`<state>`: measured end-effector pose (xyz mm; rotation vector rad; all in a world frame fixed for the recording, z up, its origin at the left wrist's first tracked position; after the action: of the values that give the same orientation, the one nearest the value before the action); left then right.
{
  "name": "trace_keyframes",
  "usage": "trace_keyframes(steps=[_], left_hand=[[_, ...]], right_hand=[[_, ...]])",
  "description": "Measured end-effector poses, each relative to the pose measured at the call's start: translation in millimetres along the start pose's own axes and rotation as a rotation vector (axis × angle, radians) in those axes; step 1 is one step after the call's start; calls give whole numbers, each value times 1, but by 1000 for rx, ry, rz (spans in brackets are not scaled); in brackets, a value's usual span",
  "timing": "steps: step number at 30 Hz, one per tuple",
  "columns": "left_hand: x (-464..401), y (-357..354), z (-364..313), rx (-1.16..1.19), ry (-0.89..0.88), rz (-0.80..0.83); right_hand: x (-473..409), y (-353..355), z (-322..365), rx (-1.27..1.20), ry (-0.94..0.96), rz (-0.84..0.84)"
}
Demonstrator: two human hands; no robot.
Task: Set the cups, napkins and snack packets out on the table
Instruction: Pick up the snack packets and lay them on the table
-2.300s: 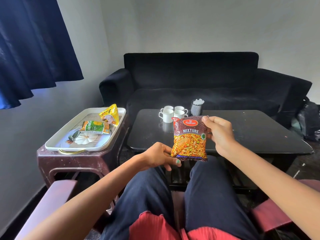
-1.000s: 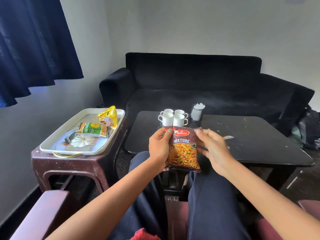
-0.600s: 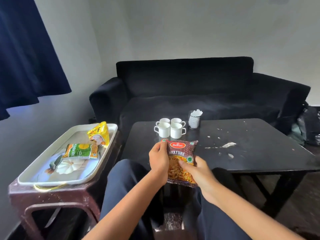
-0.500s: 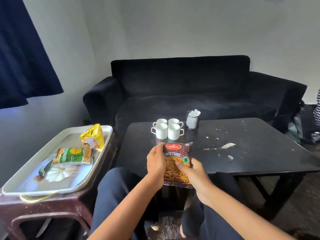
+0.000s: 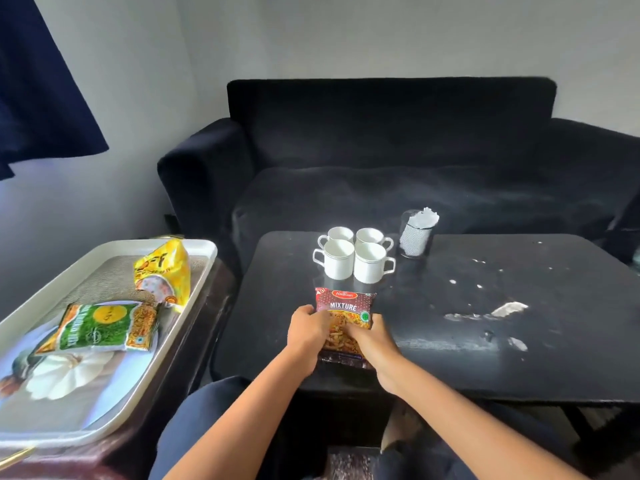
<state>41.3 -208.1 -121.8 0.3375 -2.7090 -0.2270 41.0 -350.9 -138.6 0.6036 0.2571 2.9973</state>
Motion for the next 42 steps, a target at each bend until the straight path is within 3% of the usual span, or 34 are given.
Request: trace_keyframes(steps=[14,18,26,31,34,38,42], left_hand=[[-37,-3,-7,-69,-75,-14],[-40,-3,-15,-106,-105,-19],[-50,-16,-25,-163,-158,125],[-50,-11,-27,-151,-121,65],[-49,-2,-32,-174,-133,-11],[-33,20,-52,-75,-274,-127],[-16,60,-77,42,-426,-257]], right_hand=[[-43,-26,8,-25,-26,90],[-51,-27,15,-44,16,68],[-59,-31,10,10,3,76],[-59,-19,16,-15,33,-4],[-54,-5,33,47,111,-115],[-33,1,72,270,336,-270],[3,-22,111,348,618,-291]])
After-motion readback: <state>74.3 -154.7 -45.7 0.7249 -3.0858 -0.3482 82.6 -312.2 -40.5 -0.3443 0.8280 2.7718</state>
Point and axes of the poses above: each hand's wrist, its own x-axis away from the middle knuckle, its own y-axis out of the back of the hand, z = x × y, the point moved 10 cm from there along -x, towards the middle knuckle, and after that the axes turned 1 degree about -y, right-handed, at the moved point
